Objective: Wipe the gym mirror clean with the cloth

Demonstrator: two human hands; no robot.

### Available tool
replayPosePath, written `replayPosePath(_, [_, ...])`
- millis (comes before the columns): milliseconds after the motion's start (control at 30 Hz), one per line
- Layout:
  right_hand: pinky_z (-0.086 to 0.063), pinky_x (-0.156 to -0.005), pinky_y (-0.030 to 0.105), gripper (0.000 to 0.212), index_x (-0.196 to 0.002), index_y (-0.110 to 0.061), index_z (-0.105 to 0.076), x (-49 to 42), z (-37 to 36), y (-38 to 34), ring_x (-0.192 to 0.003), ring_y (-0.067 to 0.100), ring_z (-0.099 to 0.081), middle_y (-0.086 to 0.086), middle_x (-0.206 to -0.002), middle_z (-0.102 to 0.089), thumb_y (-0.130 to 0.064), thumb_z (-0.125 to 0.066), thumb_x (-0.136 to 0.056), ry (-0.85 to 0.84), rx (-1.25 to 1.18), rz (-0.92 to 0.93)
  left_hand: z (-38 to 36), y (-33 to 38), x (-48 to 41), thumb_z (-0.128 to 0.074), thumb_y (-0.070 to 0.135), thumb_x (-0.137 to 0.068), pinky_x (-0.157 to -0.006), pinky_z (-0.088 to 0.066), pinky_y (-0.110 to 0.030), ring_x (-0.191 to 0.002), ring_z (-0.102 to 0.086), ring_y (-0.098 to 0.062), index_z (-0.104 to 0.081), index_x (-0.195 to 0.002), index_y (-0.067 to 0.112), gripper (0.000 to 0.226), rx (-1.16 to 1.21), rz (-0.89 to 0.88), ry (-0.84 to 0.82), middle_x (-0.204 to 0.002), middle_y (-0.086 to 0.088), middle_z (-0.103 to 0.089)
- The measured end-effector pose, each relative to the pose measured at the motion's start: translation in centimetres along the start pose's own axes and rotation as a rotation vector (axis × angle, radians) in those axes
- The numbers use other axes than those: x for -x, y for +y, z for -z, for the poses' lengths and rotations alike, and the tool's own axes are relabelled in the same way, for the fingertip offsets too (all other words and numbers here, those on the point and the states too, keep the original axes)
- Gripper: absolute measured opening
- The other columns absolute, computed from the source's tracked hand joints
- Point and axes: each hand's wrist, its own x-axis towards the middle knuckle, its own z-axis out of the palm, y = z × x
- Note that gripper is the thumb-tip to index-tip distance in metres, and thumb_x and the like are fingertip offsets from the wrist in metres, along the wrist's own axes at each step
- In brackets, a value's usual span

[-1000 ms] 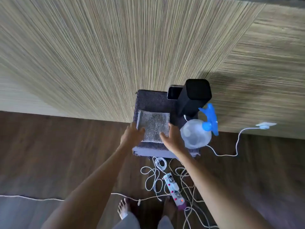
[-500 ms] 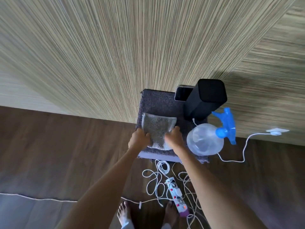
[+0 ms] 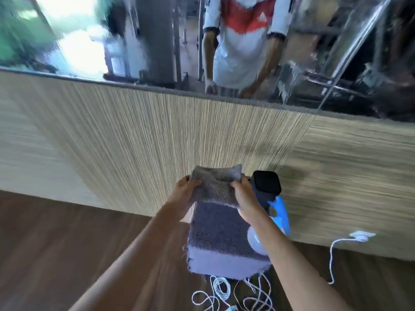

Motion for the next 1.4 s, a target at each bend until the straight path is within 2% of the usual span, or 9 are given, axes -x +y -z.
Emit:
replayPosePath(133, [-0.053, -0.081, 0.043, 0.027, -0.101, -0.020, -0.061, 2.9, -1.0, -7.4, -0.093, 0.029, -0.065, 0.015, -0.104, -0.068, 0.000, -0.044, -0.095, -0.031, -0.021, 0.149, -1.3, 6.7, 3.1, -0.045, -0.008, -0.098, -0.063, -0.059, -0.027, -0.077, -0.069, -0.021, -0.058, -0.105, 0.000, 0.017, 0.107, -0.096, -0.063, -0.095, -0.015, -0.067])
replayPosePath(333, [-0.051, -0.067, 0.031, 0.025, -0.110, -0.008, -0.064, 7.5, -2.9, -16.6, -0.077, 0.027, -0.067, 0.015, -0.093, -0.071, 0.003, -0.049, -0.095, -0.163, -0.052, 0.299, -1.0, 14.4, 8.4, -0.050, -0.010, -0.088, -0.066, -0.058, -0.027, -0.094, -0.066, -0.026, -0.057, -0.127, 0.000, 0.041, 0.141, -0.311, -0.073, -0.113, -0.020, -0.066])
replayPosePath(533, [-0.046, -0.057, 0.026, 0.022, -0.089, -0.010, -0.062, 9.7, -6.3, -20.2, -0.059, 0.017, -0.067, 0.000, -0.064, -0.070, 0.008, -0.051, -0.091, -0.328, -0.056, 0.393, 0.6, 17.5, 13.4, -0.054, -0.003, -0.077, -0.073, -0.058, -0.029, -0.101, -0.068, -0.024, -0.056, -0.132, 0.005, 0.056, 0.220, -0.491, -0.022, -0.123, -0.019, -0.064])
replayPosePath(667, [-0.052, -0.077, 0.037, 0.017, -0.093, -0.012, -0.067, 10.8, -9.4, -20.1, -0.080, 0.028, -0.069, 0.004, -0.079, -0.073, 0.002, -0.057, -0.089, -0.482, -0.059, 0.402, 2.5, 17.6, 16.5, -0.060, -0.006, -0.069, -0.071, -0.058, -0.028, -0.095, -0.069, -0.022, -0.053, -0.136, 0.003, 0.068, 0.229, -0.569, 0.100, -0.119, -0.017, -0.066])
replayPosePath(900, [-0.051, -0.096, 0.052, 0.018, -0.101, -0.020, -0.070, 12.4, -17.1, -17.4, -0.099, 0.029, -0.069, 0.004, -0.100, -0.076, -0.006, -0.059, -0.095, -0.687, -0.015, 0.388, 8.8, 17.5, 21.5, -0.042, -0.017, -0.090, -0.068, -0.059, -0.030, -0.101, -0.065, -0.025, -0.056, -0.130, 0.009, 0.050, 0.225, -0.589, 0.299, -0.118, -0.013, -0.066])
replayPosePath(1067, [-0.052, -0.094, 0.048, 0.025, -0.102, -0.022, -0.068, 13.9, -24.0, -15.5, -0.096, 0.023, -0.069, -0.002, -0.095, -0.075, -0.002, -0.055, -0.096, -0.769, -0.006, 0.368, 15.6, 18.2, 23.8, -0.057, -0.006, -0.064, -0.072, -0.059, -0.036, -0.103, -0.064, -0.032, -0.059, -0.127, 0.006, 0.064, 0.222, -0.598, 0.370, -0.117, -0.021, -0.064])
replayPosePath(1167, [-0.051, -0.095, 0.048, 0.028, -0.104, -0.025, -0.069, 14.2, -28.7, -14.6, -0.101, 0.023, -0.069, -0.002, -0.099, -0.076, -0.003, -0.054, -0.097, -0.783, -0.003, 0.327, 20.2, 18.8, 24.4, -0.055, -0.009, -0.069, -0.074, -0.059, -0.039, -0.093, -0.068, -0.033, -0.066, -0.114, 0.002, 0.047, 0.208, -0.557, 0.388, -0.105, -0.024, -0.069])
replayPosePath(1300, [-0.049, -0.098, 0.051, 0.032, -0.109, -0.026, -0.070, 14.6, -35.4, -13.4, -0.106, 0.028, -0.066, 0.005, -0.110, -0.073, -0.003, -0.051, -0.097, -0.786, -0.038, 0.251, 27.3, 19.9, 23.8, -0.062, 0.009, -0.068, -0.097, -0.049, -0.053, -0.104, -0.062, -0.042, -0.066, -0.116, -0.006, 0.051, 0.305, -0.423, 0.493, -0.113, -0.029, -0.065])
replayPosePath(1400, [-0.051, -0.092, 0.047, 0.033, -0.106, -0.029, -0.069, 14.5, -40.0, -12.6, -0.102, 0.026, -0.066, 0.004, -0.108, -0.072, -0.003, -0.050, -0.098, -0.781, -0.048, 0.218, 31.6, 21.0, 23.1, -0.066, 0.013, -0.081, -0.079, -0.057, -0.038, -0.093, -0.069, -0.026, -0.073, -0.109, 0.007, 0.030, 0.289, -0.432, 0.456, -0.113, -0.023, -0.068])
